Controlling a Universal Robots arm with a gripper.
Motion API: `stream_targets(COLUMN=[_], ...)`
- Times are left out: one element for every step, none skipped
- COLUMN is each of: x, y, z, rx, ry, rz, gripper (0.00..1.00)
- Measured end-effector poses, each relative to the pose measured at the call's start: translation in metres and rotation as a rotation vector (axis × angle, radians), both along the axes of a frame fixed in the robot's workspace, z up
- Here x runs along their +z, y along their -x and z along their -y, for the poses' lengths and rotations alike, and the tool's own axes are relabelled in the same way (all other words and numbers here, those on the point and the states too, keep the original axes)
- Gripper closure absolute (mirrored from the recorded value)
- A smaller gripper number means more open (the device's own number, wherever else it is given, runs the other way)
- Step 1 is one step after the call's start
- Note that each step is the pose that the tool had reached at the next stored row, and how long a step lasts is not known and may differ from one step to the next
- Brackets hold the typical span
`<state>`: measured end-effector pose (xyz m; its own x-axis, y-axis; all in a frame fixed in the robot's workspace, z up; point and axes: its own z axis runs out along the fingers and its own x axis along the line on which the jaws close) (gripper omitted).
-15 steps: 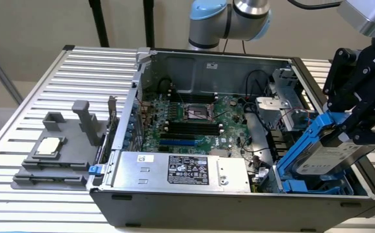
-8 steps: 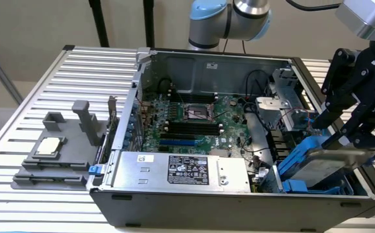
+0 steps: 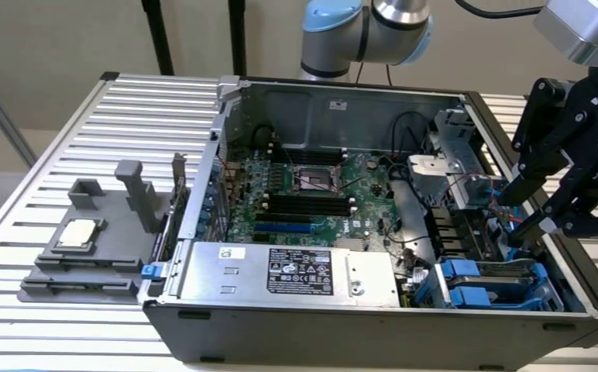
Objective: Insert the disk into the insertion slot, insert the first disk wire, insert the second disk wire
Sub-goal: 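Insert the disk into the insertion slot, then insert the first disk wire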
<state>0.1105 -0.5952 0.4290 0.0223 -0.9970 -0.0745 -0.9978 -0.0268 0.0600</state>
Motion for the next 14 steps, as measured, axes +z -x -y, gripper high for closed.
stream_targets(x=[0.0, -0.0001, 0.0, 0.0, 0.0, 0.0, 0.0, 0.0, 0.0, 0.0, 0.0, -0.0001, 0.0, -0.0001], y=[0.0, 0.0, 0.0, 0.0, 0.0, 0.0, 0.0, 0.0, 0.0, 0.0, 0.0, 0.0, 0.0, 0.0], z=[0.0, 0.0, 0.0, 0.0, 0.0, 0.0, 0.0, 0.0, 0.0, 0.0, 0.0, 0.0, 0.0, 0.0], rx=[0.0, 0.0, 0.0, 0.0, 0.0, 0.0, 0.0, 0.0, 0.0, 0.0, 0.0, 0.0, 0.0, 0.0], ry=[0.0, -0.0001, 0.0, -0.0001, -0.0001, 0.0, -0.0001, 0.0, -0.0001, 0.0, -0.0001, -0.0001, -0.0001, -0.0001], rz=[0.0, 0.0, 0.0, 0.0, 0.0, 0.0, 0.0, 0.0, 0.0, 0.0, 0.0, 0.0, 0.0, 0.0], gripper=[0.6, 0.6, 0.6, 0.6, 0.6, 0.6, 0.6, 0.6, 0.6, 0.6, 0.6, 0.6, 0.6, 0.6])
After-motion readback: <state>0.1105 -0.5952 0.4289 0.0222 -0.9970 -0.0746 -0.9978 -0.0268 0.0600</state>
